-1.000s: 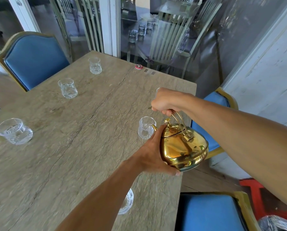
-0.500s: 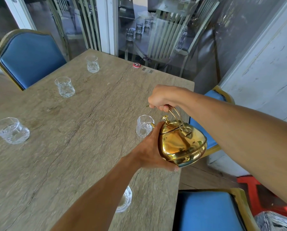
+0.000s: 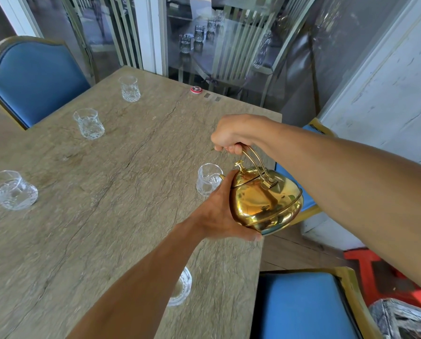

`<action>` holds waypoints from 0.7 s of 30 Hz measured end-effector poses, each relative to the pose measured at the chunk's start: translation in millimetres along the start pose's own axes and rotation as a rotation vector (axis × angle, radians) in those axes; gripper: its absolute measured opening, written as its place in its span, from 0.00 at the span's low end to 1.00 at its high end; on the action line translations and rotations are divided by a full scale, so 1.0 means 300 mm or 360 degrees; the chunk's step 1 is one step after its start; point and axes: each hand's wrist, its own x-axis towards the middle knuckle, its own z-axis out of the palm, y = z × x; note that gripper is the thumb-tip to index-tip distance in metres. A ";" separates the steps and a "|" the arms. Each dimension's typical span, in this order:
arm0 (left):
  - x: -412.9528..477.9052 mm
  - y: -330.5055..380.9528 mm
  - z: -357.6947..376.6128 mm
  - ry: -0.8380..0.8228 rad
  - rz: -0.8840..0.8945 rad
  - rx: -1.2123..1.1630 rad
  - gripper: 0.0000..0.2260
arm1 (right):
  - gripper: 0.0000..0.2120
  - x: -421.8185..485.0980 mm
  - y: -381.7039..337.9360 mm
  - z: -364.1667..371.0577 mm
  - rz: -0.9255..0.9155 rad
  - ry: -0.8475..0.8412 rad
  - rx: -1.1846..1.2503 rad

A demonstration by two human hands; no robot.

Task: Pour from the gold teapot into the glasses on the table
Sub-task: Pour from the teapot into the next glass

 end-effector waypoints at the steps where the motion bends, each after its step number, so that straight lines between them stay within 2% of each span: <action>1: 0.000 0.000 0.001 0.0004 0.0005 -0.0008 0.65 | 0.09 0.003 -0.002 -0.001 0.0003 -0.0004 -0.0006; 4: 0.002 -0.002 0.001 0.0027 0.0026 -0.0025 0.63 | 0.11 0.011 -0.008 -0.001 0.0014 -0.0039 -0.0028; 8: 0.001 -0.004 -0.001 0.0051 0.0038 -0.0034 0.61 | 0.07 0.012 -0.019 0.000 0.0033 -0.0044 -0.0040; 12: 0.003 -0.005 -0.002 0.0075 0.0054 -0.0026 0.59 | 0.07 0.012 -0.028 -0.001 0.0032 -0.0050 -0.0070; 17: 0.004 -0.005 -0.005 0.0070 0.0065 -0.0056 0.59 | 0.11 0.018 -0.035 0.000 0.0044 -0.0067 -0.0092; 21: 0.002 -0.006 -0.006 0.0058 0.0045 -0.0069 0.60 | 0.10 0.027 -0.035 0.000 0.0046 -0.0064 -0.0103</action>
